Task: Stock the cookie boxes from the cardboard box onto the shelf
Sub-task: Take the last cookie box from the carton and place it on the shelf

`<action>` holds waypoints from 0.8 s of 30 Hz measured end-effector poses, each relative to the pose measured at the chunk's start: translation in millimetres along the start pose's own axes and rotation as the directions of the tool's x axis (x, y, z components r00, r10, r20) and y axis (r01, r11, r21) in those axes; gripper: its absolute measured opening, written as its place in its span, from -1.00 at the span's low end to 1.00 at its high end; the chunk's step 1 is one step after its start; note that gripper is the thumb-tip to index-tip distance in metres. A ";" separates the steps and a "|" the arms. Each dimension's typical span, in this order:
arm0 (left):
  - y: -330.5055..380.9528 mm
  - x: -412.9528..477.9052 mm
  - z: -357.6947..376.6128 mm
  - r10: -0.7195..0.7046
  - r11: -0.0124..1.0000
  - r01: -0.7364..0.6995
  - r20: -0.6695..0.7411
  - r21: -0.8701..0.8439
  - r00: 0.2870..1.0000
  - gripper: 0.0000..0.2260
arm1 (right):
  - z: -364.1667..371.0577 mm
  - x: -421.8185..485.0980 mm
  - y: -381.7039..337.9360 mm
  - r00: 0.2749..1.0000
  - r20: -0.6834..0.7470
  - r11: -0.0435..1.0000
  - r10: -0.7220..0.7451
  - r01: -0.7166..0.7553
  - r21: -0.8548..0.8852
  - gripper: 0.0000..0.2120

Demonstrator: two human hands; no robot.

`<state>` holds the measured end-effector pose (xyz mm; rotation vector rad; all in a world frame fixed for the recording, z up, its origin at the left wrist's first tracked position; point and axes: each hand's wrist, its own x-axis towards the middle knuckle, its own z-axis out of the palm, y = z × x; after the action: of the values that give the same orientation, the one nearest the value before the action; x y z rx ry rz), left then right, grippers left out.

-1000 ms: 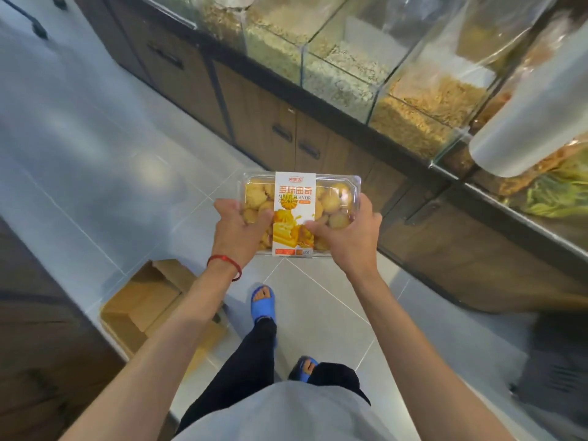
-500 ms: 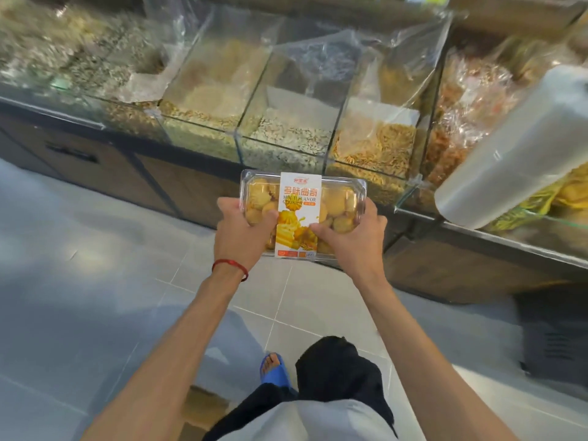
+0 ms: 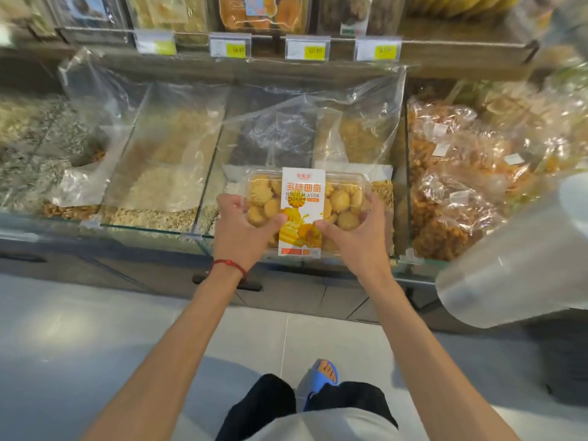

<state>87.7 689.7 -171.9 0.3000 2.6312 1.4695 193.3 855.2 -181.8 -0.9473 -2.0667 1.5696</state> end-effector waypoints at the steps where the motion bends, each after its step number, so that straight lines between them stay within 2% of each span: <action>1: 1.7 13.1 3.3 -0.001 1.000 0.001 0.007 -0.003 1.000 -0.37 | 2.0 10.0 -5.7 1.000 -0.019 1.000 0.004 -0.005 -0.024 0.00; 5: 13.9 64.8 12.4 0.014 1.000 -0.014 0.029 0.006 0.999 -0.37 | 14.3 55.5 -23.4 0.996 -0.090 0.992 0.005 -0.016 -0.126 0.01; 15: 44.4 212.3 18.0 0.134 0.989 -0.129 0.063 -0.079 0.989 -0.33 | 68.4 166.3 -58.6 0.959 -0.282 0.998 -0.039 0.023 -0.062 -0.02; 24: 105.1 295.4 49.1 0.271 0.950 -0.257 0.058 -0.178 0.961 -0.34 | 55.0 246.1 -105.2 0.876 -0.462 0.988 -0.140 0.157 -0.001 -0.03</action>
<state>-178.2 850.9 -108.8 0.7027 2.4566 1.7049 -45.4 974.8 -123.4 -1.0056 -1.7217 1.1594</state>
